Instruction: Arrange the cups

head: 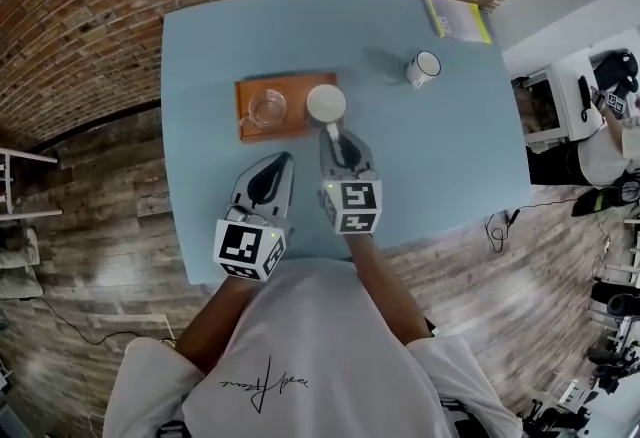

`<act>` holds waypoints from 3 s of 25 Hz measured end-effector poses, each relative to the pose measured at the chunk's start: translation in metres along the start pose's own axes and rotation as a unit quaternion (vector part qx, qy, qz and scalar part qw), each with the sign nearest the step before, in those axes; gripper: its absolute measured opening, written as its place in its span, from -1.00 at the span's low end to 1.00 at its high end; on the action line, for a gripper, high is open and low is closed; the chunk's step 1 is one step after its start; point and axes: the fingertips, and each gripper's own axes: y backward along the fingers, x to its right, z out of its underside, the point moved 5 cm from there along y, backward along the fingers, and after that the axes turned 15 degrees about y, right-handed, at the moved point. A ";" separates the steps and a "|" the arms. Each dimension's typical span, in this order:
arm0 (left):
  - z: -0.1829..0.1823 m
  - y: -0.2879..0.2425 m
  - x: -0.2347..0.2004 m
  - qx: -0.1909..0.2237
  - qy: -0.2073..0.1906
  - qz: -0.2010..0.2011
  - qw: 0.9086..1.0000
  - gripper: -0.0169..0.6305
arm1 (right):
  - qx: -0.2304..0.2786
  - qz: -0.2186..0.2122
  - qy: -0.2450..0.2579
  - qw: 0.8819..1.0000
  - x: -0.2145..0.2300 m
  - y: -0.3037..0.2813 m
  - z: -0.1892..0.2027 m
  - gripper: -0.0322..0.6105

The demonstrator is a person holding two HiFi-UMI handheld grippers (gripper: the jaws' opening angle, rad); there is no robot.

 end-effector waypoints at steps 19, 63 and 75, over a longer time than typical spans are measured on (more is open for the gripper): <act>0.003 -0.002 -0.014 -0.007 0.016 -0.017 1.000 -0.92 | -0.020 0.034 -0.018 0.999 -0.004 -0.021 0.017 -0.70; 0.012 -0.008 -0.029 -0.025 0.039 -0.033 0.998 -0.92 | -0.023 0.062 -0.007 0.998 -0.019 -0.035 0.028 -0.70; 0.010 -0.005 -0.023 -0.019 0.036 -0.019 0.999 -0.92 | -0.025 0.047 -0.017 0.998 -0.017 -0.010 0.018 -0.69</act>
